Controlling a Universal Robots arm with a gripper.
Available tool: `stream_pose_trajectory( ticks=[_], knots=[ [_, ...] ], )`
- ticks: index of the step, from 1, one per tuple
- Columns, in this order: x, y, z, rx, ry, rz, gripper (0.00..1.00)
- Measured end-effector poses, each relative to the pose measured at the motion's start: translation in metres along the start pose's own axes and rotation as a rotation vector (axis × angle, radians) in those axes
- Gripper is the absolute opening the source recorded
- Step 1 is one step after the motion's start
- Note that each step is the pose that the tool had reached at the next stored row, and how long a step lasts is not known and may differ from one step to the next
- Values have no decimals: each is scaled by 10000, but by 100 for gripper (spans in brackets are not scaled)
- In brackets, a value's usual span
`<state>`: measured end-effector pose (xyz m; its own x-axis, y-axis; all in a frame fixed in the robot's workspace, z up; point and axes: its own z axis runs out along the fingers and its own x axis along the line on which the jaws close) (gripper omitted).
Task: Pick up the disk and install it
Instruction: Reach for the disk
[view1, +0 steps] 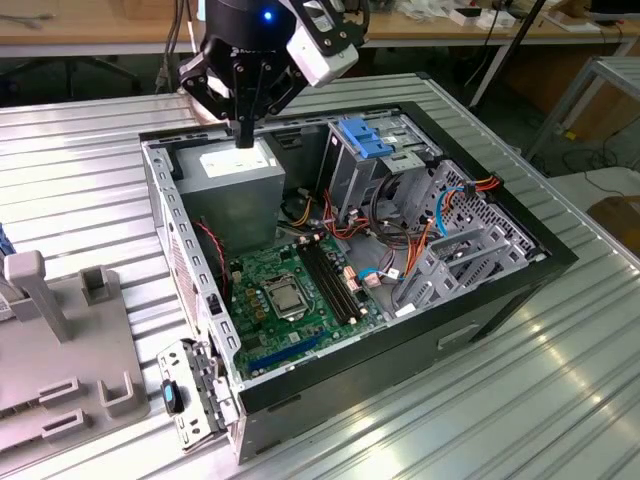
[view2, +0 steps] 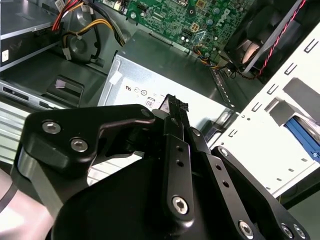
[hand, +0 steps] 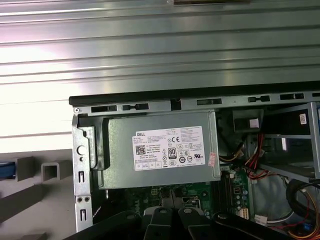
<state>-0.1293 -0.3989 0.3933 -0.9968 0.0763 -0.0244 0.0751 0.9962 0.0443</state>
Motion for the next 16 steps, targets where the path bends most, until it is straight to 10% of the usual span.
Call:
stream_pose_trajectory(
  ticks=[16],
  knots=[
    [161,-12,-4,1,1,-1,11]
  ],
)
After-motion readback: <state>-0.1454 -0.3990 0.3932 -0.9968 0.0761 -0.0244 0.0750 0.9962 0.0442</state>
